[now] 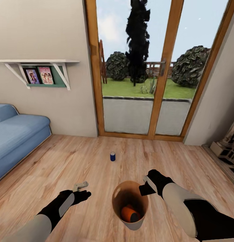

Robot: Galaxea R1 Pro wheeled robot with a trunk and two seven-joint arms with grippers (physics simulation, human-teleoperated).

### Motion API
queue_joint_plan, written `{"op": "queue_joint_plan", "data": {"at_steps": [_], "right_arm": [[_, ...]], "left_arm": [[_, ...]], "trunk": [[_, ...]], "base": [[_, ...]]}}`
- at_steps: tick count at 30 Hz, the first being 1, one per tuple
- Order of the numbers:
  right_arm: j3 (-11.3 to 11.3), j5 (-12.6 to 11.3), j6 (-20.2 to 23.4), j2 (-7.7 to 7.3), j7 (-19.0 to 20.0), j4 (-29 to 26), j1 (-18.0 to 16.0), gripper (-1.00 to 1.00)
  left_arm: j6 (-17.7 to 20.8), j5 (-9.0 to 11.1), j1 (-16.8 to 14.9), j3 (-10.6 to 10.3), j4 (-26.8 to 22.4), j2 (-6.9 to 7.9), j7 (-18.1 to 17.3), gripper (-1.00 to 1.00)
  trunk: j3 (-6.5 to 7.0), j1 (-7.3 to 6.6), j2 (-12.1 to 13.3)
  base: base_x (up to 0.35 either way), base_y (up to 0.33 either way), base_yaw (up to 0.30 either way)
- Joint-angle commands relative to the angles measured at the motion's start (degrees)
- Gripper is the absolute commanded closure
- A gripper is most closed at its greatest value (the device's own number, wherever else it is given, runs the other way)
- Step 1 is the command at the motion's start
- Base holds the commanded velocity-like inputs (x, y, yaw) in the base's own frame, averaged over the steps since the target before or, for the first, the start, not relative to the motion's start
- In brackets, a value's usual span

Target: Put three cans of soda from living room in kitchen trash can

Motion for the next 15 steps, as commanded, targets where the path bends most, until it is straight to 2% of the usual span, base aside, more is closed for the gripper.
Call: {"op": "queue_joint_plan", "data": {"at_steps": [1, 8, 15], "right_arm": [[-0.64, -0.9, 0.03, 0.01, 0.4, -0.01, -0.03, 1.0], [-0.64, -0.9, 0.03, 0.01, 0.4, -0.01, 0.1, 1.0], [-0.64, -0.9, 0.03, 0.07, 0.4, -0.01, 0.31, 1.0]], "left_arm": [[0.0, 0.0, 0.0, 0.0, 0.01, 0.0, 0.0, -1.0], [0.0, 0.0, 0.0, 0.0, 0.02, 0.0, 0.0, -1.0], [0.0, 0.0, 0.0, 0.0, 0.02, 0.0, 0.0, -1.0]], "trunk": [[0.01, 0.0, 0.0], [0.01, 0.0, 0.0], [0.01, 0.0, 0.0]], "base": [[0.346, 0.0, 0.0], [0.346, 0.0, -0.004], [0.346, 0.0, -0.072]]}}
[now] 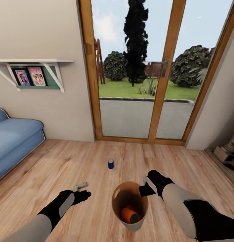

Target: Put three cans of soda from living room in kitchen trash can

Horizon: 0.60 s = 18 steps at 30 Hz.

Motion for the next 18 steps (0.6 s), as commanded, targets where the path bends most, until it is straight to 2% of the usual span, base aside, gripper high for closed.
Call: {"op": "queue_joint_plan", "data": {"at_steps": [1, 8, 18], "right_arm": [[-0.62, -0.88, 0.03, 0.01, 0.4, -0.01, -0.02, 1.0], [-0.62, -0.88, 0.03, -0.01, 0.4, -0.01, -0.01, 1.0], [-0.62, -0.88, 0.03, 0.02, 0.47, -0.01, -0.01, 1.0]], "left_arm": [[0.0, 0.0, 0.0, 0.0, 0.01, 0.0, 0.0, -1.0], [0.0, 0.0, 0.0, 0.0, 0.0, 0.0, 0.0, -1.0], [-0.18, 0.0, 0.0, 0.0, -0.01, 0.0, 0.0, -1.0]], "trunk": [[0.01, 0.0, 0.0], [0.01, 0.0, 0.0], [0.01, 0.0, 0.0]], "base": [[0.346, 0.0, -0.141], [0.346, 0.018, -0.153], [0.346, 0.077, -0.029]]}}
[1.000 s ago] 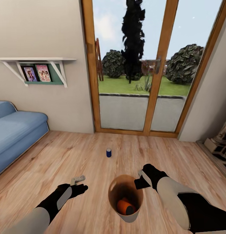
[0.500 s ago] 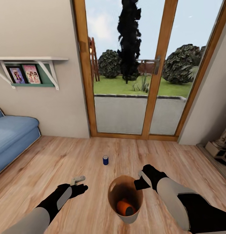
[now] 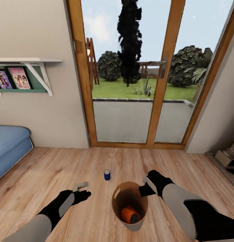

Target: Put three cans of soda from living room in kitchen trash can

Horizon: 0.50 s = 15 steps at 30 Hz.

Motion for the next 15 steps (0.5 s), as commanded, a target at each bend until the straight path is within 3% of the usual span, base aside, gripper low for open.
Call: {"op": "queue_joint_plan", "data": {"at_steps": [1, 15], "right_arm": [[-0.72, -1.03, 0.04, 0.01, 0.42, -0.01, -0.03, 1.0], [-0.72, -1.03, 0.04, 0.01, 0.42, -0.01, -0.03, 1.0]], "left_arm": [[-0.08, 0.0, 0.0, 0.0, 0.01, 0.0, 0.0, -1.0], [-0.45, 0.0, 0.0, 0.0, 0.04, 0.0, 0.0, -1.0]], "trunk": [[0.01, 0.0, 0.0], [0.01, 0.0, 0.0]], "base": [[0.346, 0.093, -0.065], [0.346, 0.099, -0.046]]}}
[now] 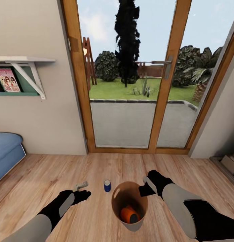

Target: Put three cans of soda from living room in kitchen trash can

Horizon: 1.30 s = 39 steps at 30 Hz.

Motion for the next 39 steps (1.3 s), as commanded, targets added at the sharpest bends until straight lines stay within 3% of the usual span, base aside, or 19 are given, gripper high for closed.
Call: {"op": "queue_joint_plan", "data": {"at_steps": [1, 39], "right_arm": [[-0.45, -0.67, 0.03, 0.0, 0.37, -0.01, -0.03, 1.0], [-0.43, -0.67, 0.03, 0.0, 0.38, 0.08, -0.03, 1.0]], "left_arm": [[0.0, 0.0, 0.0, 0.0, 0.0, 0.0, 0.0, -1.0], [-1.49, -0.1, 0.0, 0.0, 2.38, -0.03, 0.0, -1.0]], "trunk": [[0.01, 0.0, 0.0], [0.01, 0.0, 0.0]], "base": [[0.346, 0.105, -0.124], [0.325, 0.157, -0.121]]}}
